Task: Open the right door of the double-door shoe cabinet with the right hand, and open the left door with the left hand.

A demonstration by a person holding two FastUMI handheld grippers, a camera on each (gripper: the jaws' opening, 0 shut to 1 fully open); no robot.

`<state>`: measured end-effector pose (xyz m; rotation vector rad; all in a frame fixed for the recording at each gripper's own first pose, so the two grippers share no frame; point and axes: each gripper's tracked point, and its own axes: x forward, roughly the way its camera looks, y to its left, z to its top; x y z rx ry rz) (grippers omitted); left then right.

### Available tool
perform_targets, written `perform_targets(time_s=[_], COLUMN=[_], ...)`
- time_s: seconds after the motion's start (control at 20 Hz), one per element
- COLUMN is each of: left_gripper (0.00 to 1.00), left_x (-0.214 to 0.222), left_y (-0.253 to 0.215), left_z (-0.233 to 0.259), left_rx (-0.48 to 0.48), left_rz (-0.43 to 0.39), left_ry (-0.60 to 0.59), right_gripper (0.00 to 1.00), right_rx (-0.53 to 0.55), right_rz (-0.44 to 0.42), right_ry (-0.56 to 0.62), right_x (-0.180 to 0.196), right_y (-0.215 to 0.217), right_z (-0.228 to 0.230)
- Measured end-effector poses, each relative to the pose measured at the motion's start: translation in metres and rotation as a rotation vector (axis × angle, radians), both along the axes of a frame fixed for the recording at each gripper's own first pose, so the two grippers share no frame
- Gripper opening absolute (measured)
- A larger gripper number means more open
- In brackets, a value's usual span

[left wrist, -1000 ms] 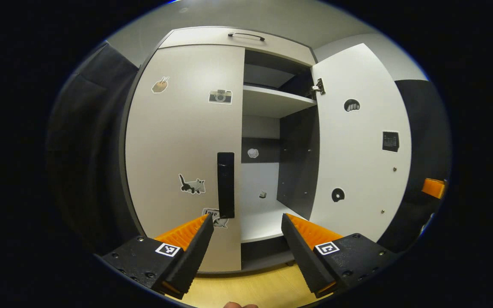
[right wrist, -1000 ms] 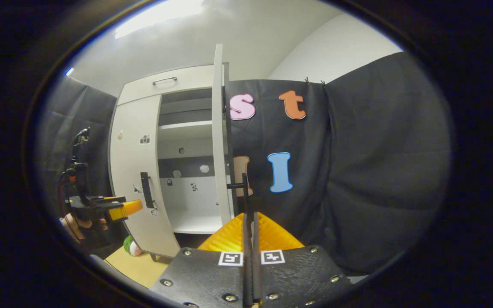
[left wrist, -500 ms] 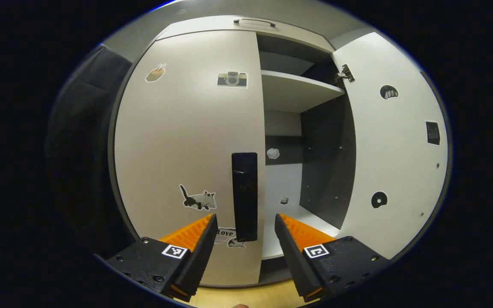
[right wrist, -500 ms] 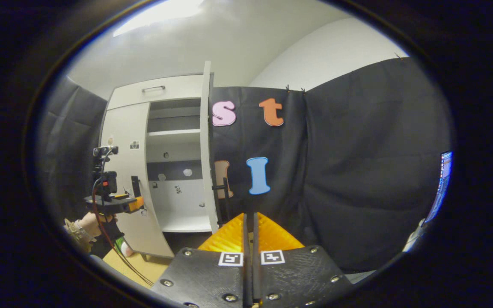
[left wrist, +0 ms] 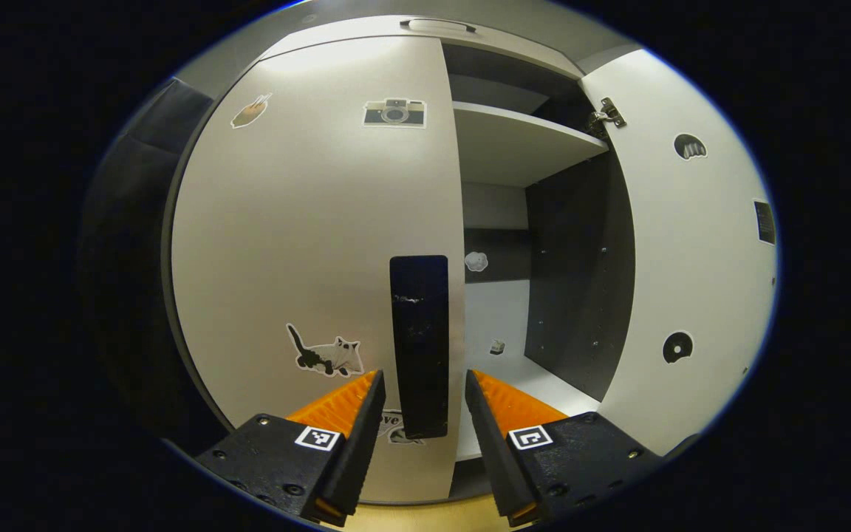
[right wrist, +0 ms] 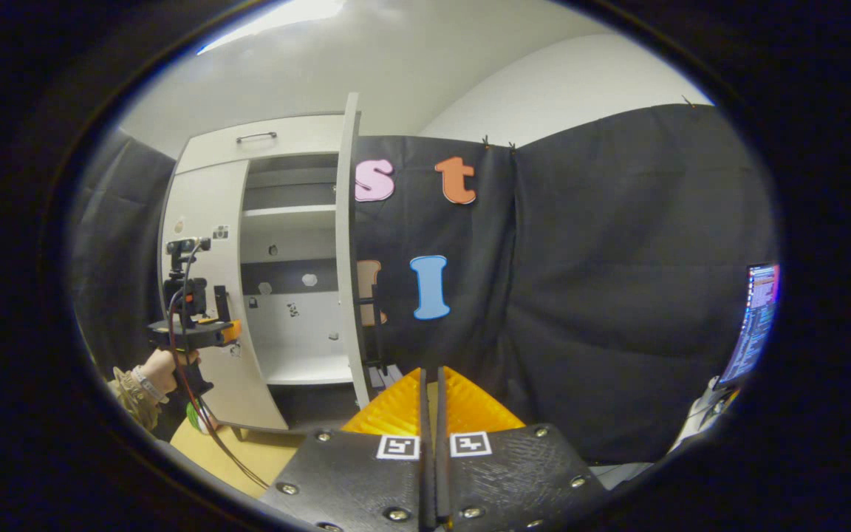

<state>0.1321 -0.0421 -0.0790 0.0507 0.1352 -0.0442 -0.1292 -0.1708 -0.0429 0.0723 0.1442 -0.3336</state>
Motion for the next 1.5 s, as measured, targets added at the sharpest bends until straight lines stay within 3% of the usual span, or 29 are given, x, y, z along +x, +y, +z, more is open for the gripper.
perform_targets(time_s=[0.1, 0.15, 0.25, 0.95, 1.5], left_gripper=[0.65, 0.48, 0.37, 0.20, 0.20], left_x=[0.004, 0.006, 0.005, -0.008, -0.049], left_y=[0.005, 0.002, 0.000, 0.001, 0.009], left_z=[-0.001, -0.004, -0.004, -0.004, -0.003], left_rx=[0.014, 0.008, 0.014, -0.016, -0.043], left_rz=[0.012, -0.001, 0.003, -0.071, -0.113], left_ry=[0.004, 0.009, 0.015, 0.014, 0.044], right_gripper=[0.01, 0.01, 0.01, 0.01, 0.01], right_rx=[0.001, 0.002, 0.003, -0.017, -0.011], right_rz=[0.002, 0.005, 0.013, 0.103, 0.295], right_ry=[0.005, 0.007, 0.012, 0.052, 0.062], right_x=[0.002, 0.003, 0.006, 0.025, 0.074], right_y=[0.001, 0.002, 0.003, 0.024, 0.078], right_z=[-0.002, -0.003, -0.005, -0.016, -0.023])
